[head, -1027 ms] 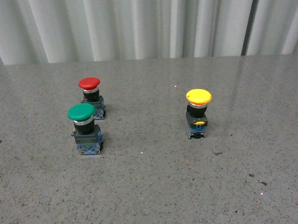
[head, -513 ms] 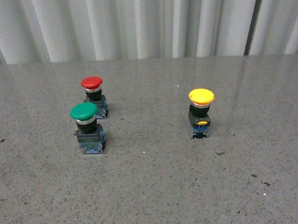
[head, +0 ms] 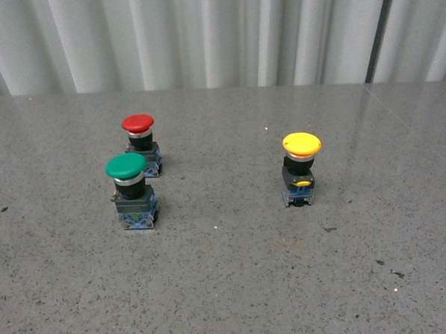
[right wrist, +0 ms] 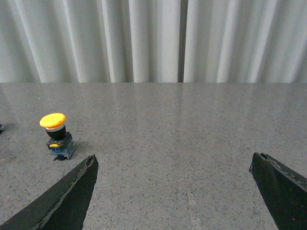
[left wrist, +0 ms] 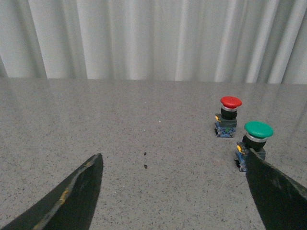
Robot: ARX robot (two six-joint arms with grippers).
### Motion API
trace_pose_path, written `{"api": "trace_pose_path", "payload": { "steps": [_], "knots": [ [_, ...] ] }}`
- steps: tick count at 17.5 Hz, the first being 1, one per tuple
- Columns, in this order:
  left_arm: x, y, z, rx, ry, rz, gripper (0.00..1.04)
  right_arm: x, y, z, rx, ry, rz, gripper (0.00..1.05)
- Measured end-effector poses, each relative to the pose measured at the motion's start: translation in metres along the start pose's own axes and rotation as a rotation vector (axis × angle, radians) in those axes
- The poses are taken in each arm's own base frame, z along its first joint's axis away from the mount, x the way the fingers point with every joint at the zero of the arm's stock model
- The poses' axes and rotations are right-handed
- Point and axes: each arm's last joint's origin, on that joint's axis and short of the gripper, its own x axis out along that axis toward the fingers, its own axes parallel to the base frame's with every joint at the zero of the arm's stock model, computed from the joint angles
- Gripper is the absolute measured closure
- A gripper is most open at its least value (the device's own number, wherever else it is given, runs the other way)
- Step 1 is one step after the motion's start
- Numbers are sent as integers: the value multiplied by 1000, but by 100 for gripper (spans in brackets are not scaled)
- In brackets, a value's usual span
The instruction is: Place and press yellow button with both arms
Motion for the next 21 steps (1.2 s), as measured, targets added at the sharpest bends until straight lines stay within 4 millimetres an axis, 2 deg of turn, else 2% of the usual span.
{"api": "trace_pose_path", "payload": {
  "steps": [1, 2, 4, 5, 7, 9, 12, 14, 17, 21],
  "knots": [
    [0, 0, 0, 0, 0, 0, 5, 0, 0, 0, 0, 0, 0, 7],
    [0, 0, 0, 0, 0, 0, 7, 1, 0, 2, 38, -22, -11, 7],
    [0, 0, 0, 0, 0, 0, 7, 16, 1, 26, 210, -107, 4, 7],
    [0, 0, 0, 0, 0, 0, 7, 26, 3, 39, 233, -131, 26, 7],
    [0, 0, 0, 0, 0, 0, 7, 57, 16, 70, 227, -191, 107, 7],
    [0, 0, 0, 0, 0, 0, 7, 96, 35, 82, 189, -156, 159, 7],
    [0, 0, 0, 0, 0, 0, 7, 153, 74, 73, 94, 11, 199, 7],
    [0, 0, 0, 0, 0, 0, 7, 181, 100, 67, 38, 79, 212, 7],
    [0, 0, 0, 0, 0, 0, 7, 203, 128, 47, -36, 202, 204, 9],
    [0, 0, 0, 0, 0, 0, 7, 206, 136, 33, -84, 304, 194, 48]
  ]
}}
